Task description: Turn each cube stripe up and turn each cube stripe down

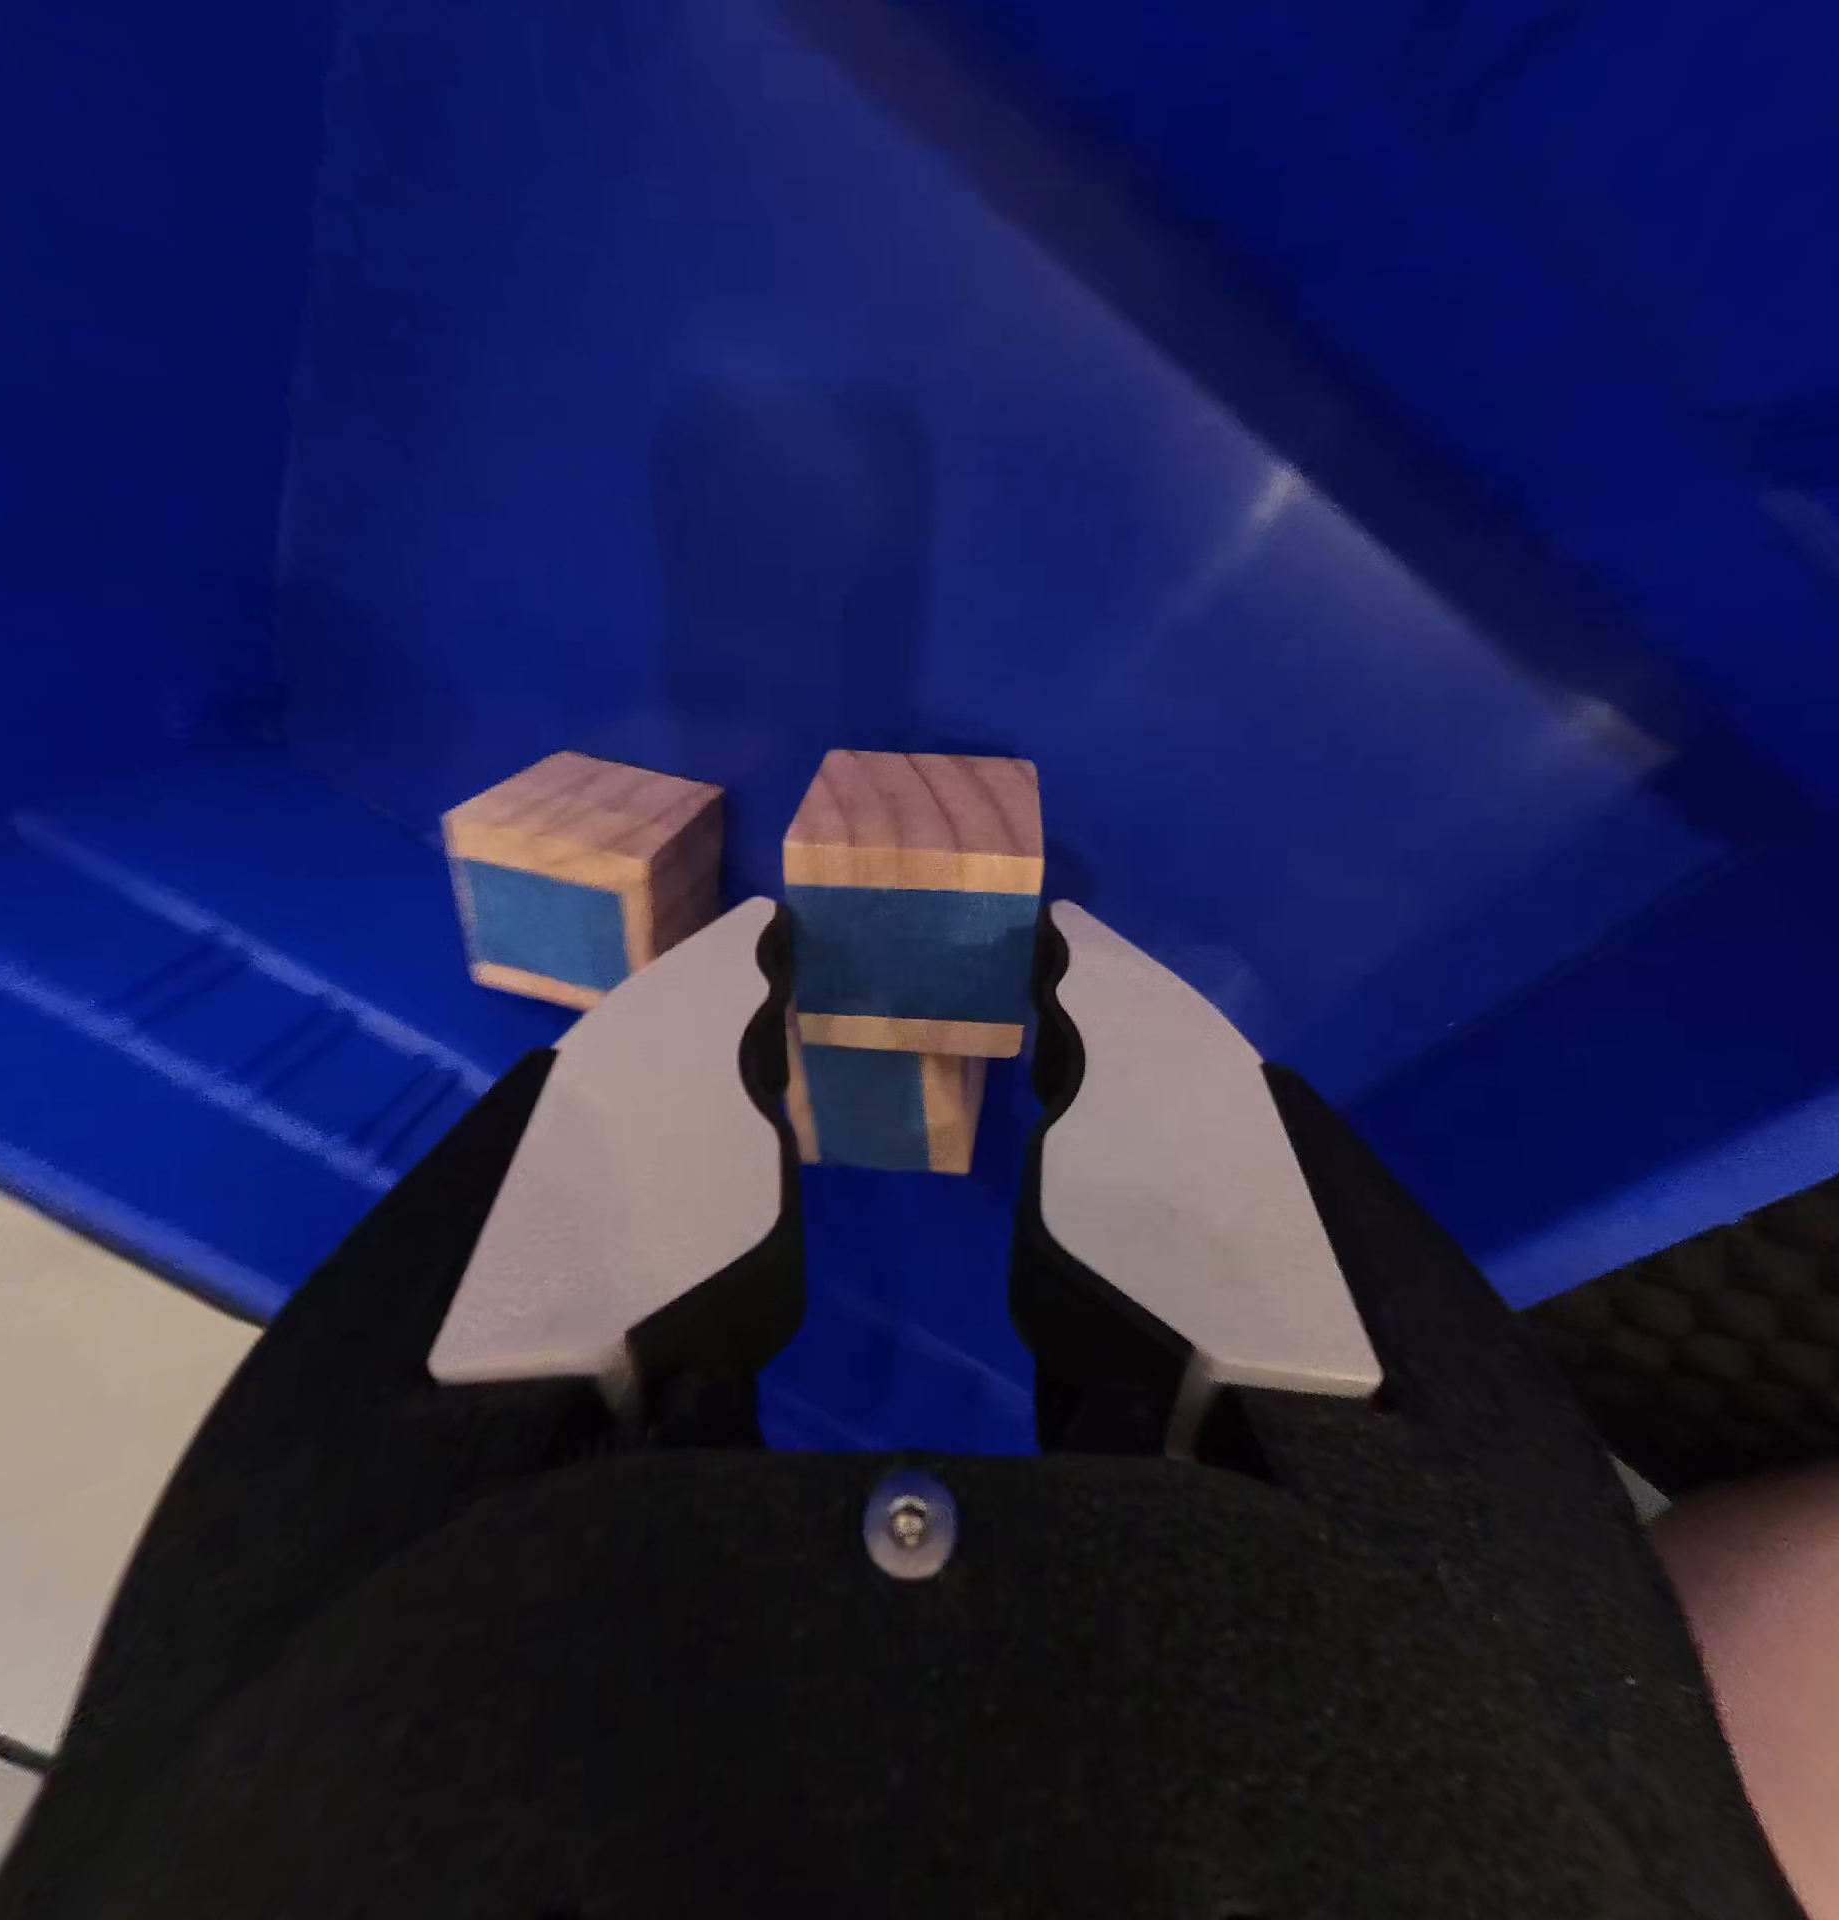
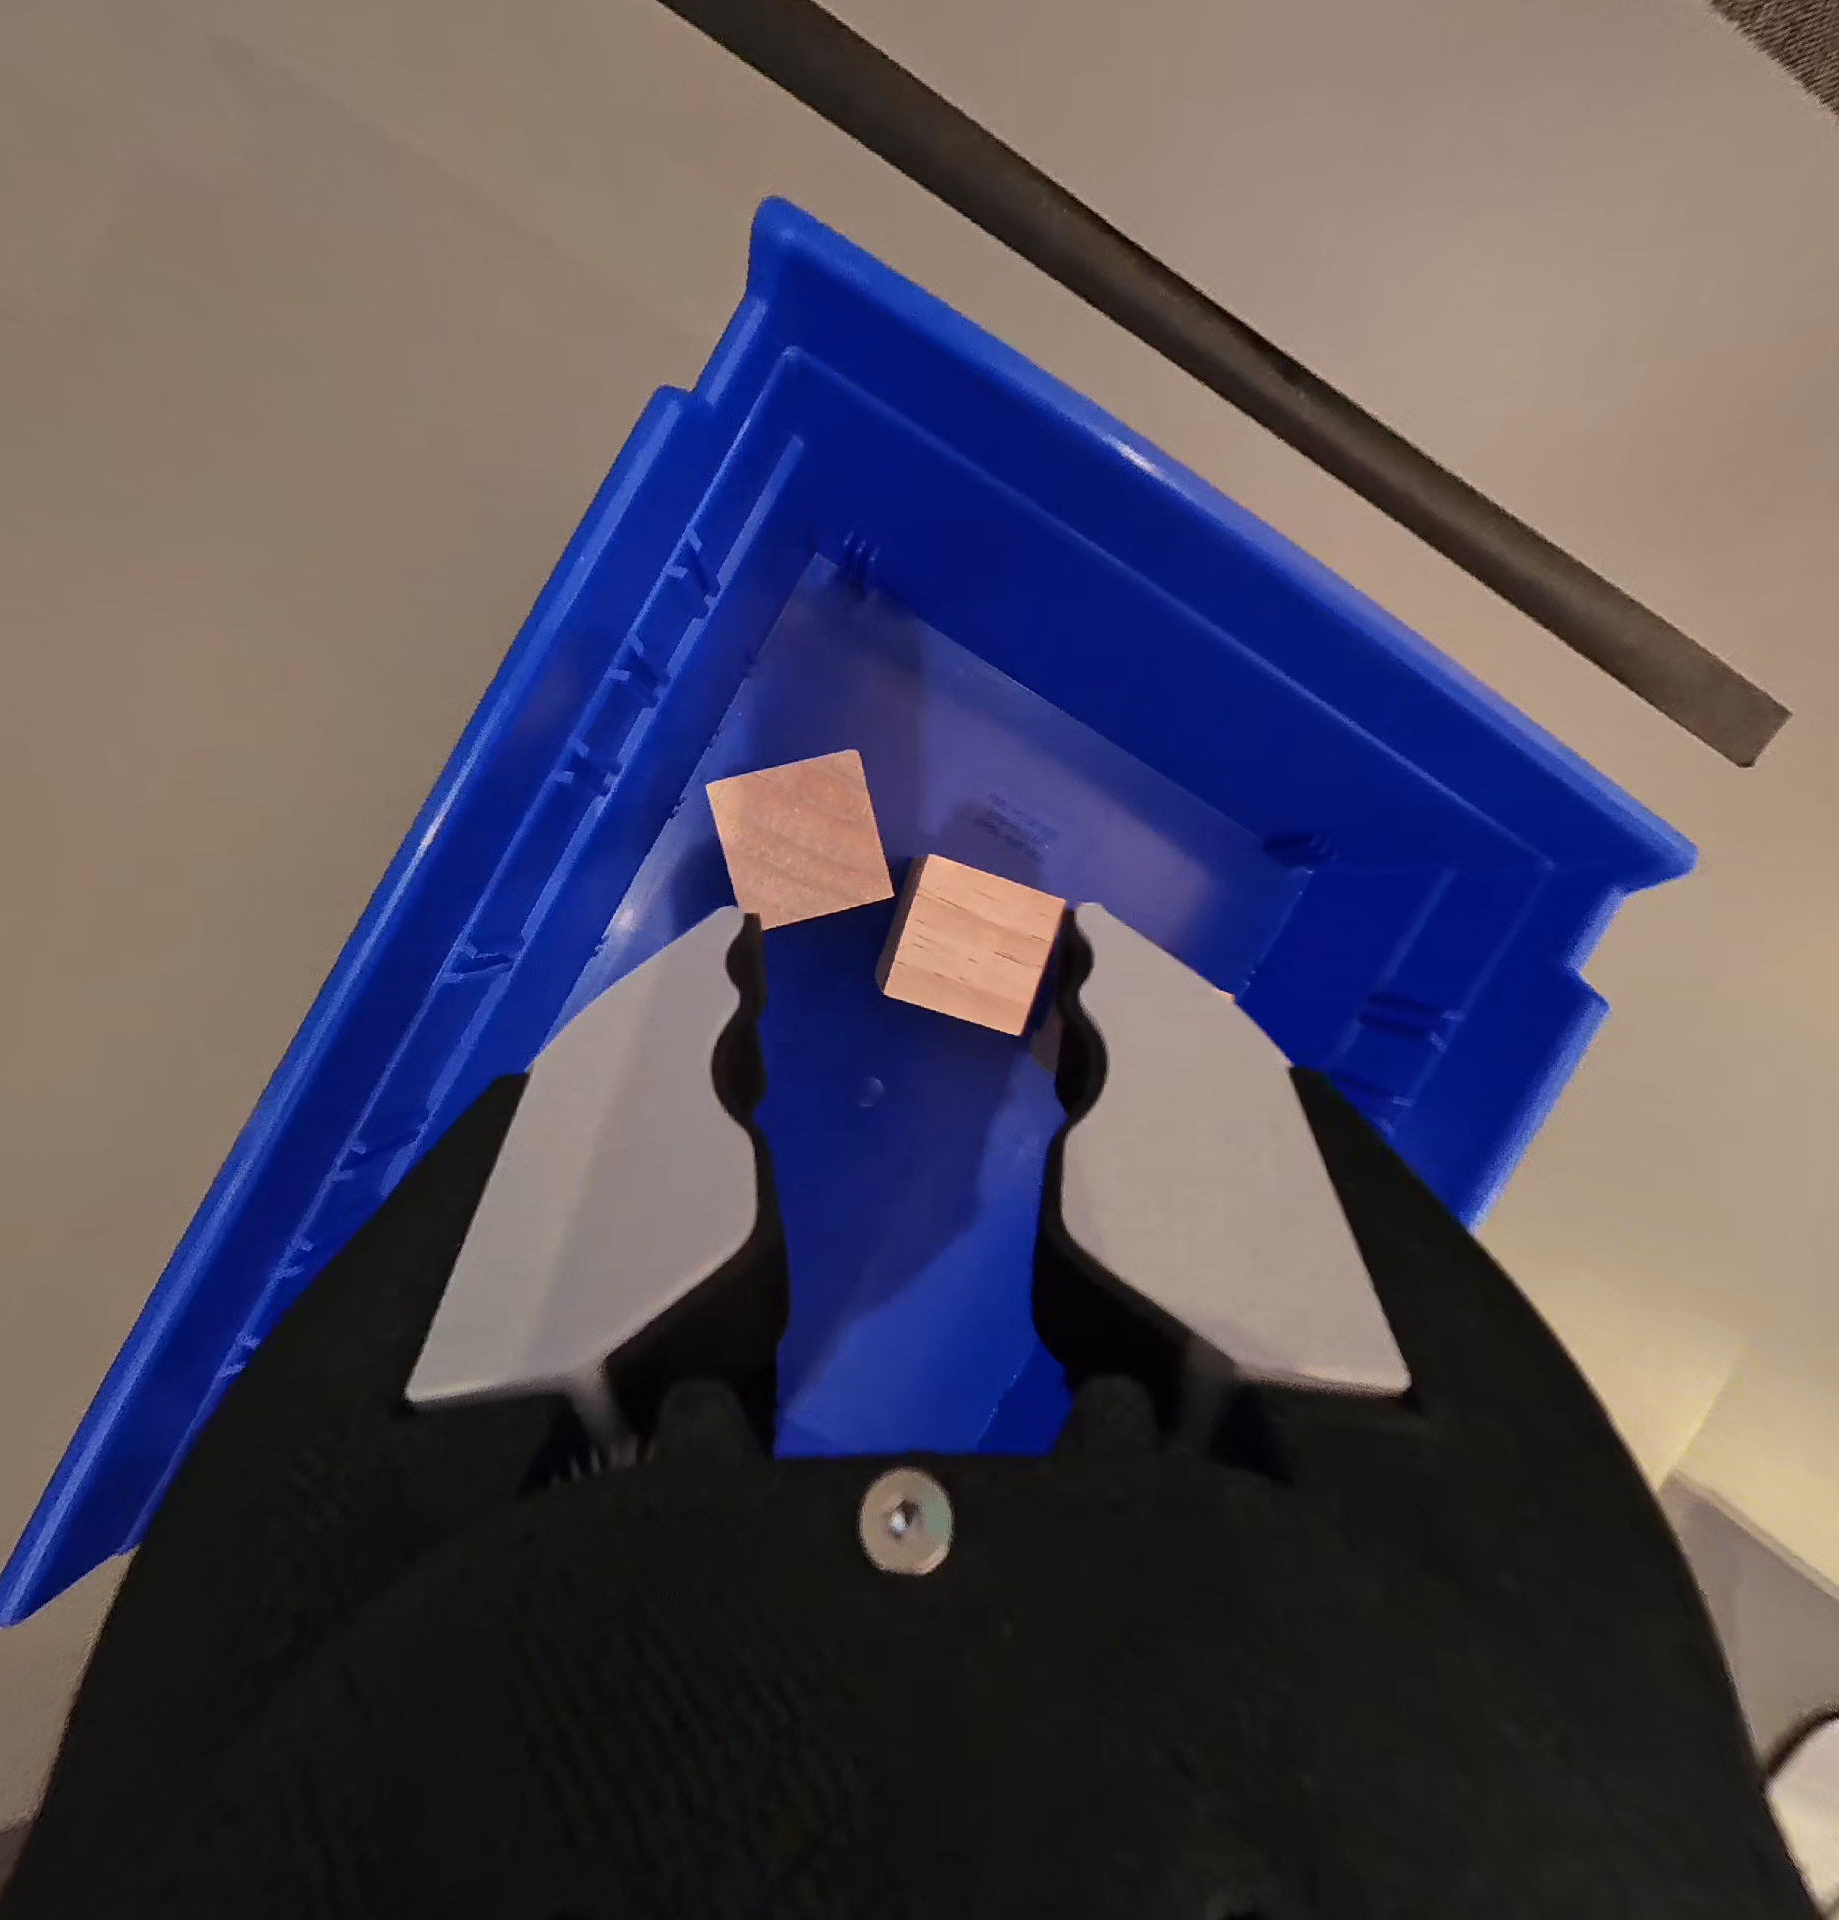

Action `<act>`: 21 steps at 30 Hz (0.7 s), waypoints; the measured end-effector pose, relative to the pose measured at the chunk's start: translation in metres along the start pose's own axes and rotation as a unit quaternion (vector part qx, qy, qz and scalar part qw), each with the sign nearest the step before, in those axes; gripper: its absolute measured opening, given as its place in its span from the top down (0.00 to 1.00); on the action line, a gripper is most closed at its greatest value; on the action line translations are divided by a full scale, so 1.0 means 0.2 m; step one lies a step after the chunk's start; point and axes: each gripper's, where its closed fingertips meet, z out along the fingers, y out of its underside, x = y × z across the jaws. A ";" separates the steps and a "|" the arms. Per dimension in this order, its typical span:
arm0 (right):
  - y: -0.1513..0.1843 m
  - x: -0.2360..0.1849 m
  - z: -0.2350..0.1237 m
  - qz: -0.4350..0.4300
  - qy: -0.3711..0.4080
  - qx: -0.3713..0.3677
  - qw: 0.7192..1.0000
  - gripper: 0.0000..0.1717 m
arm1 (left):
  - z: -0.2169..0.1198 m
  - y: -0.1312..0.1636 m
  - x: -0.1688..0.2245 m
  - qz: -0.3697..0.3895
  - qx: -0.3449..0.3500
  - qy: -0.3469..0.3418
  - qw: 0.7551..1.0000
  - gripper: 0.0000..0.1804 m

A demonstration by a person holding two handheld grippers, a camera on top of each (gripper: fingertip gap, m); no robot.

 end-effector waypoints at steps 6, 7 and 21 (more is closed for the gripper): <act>-0.14 0.02 -0.22 -0.036 0.116 0.057 0.991 0.70 | -0.51 -0.22 -0.03 0.011 0.226 -0.097 0.969 0.76; -0.19 -0.01 -0.28 -0.059 0.142 0.082 0.985 0.70 | -0.61 -0.28 0.02 0.028 0.274 -0.094 0.957 0.76; -0.56 -1.54 -0.63 -0.477 0.029 0.555 0.682 0.55 | -1.13 -0.85 0.92 0.131 0.516 0.246 0.810 0.76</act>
